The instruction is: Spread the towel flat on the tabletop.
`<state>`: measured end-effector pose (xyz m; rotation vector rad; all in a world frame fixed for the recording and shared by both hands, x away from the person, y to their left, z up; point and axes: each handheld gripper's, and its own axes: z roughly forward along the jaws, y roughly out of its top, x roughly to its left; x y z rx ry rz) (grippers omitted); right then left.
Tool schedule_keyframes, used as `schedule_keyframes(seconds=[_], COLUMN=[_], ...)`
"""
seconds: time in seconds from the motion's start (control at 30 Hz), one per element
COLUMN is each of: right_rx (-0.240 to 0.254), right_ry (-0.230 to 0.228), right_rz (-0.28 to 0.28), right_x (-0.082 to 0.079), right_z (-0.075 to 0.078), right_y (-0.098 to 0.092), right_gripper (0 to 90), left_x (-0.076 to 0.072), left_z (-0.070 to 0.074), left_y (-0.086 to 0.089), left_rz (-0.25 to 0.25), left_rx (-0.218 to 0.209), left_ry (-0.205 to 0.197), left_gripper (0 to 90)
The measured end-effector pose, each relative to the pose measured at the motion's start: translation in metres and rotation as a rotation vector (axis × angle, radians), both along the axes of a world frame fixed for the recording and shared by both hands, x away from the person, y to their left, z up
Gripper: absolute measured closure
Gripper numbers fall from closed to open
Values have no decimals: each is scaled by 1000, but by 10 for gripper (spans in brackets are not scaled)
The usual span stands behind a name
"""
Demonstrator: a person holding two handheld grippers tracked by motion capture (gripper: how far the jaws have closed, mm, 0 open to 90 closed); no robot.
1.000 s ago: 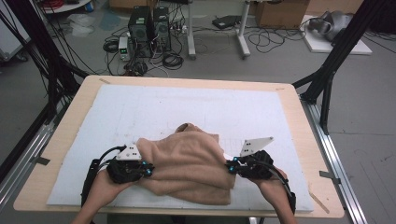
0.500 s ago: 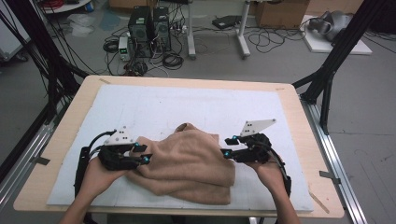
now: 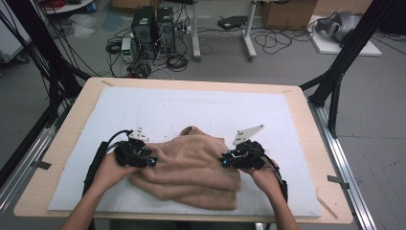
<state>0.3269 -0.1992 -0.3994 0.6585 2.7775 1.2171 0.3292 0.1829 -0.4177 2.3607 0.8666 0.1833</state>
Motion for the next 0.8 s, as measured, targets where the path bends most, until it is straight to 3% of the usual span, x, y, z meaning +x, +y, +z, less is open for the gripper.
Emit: schedule_keyframes(seconds=[0.1, 0.27, 0.47, 0.53, 0.57, 0.6, 0.63, 0.67, 0.7, 0.8], right_rx=[-5, -5, 7, 4, 0, 1, 1, 2, 2, 6], right_ry=[-1, -12, -38, -36, -38, -28, -28, -29, -29, -18], right_rz=[5, 2, -12, -13, -10, -5, -5, -5, -5, -8], right_x=[0, -1, 0, -1, -1, 0, 0, 0, 0, 1], right_z=[1, 4, 9, 10, 10, 9, 9, 8, 8, 8], right_y=[0, -1, -5, -4, -4, -3, -3, -3, -3, -3], right_gripper=[822, 828, 831, 832, 832, 832, 832, 831, 831, 814], left_x=[-1, -5, -7, -9, -10, -11, -11, -10, -9, -3], left_z=[-5, -3, 2, 7, 10, 12, 14, 17, 18, 20], left_y=[-2, -1, 6, 9, 10, 11, 11, 12, 13, 13], left_rz=[-16, -24, -13, -13, -14, -12, -2, 9, 18, 59], left_rx=[24, 36, 9, -24, -43, -64, -74, -74, -81, -82], left_ry=[13, -13, -42, -54, -65, -79, -92, -99, -104, -125], left_gripper=[719, 839, 884, 884, 874, 768, 768, 663, 663, 496])
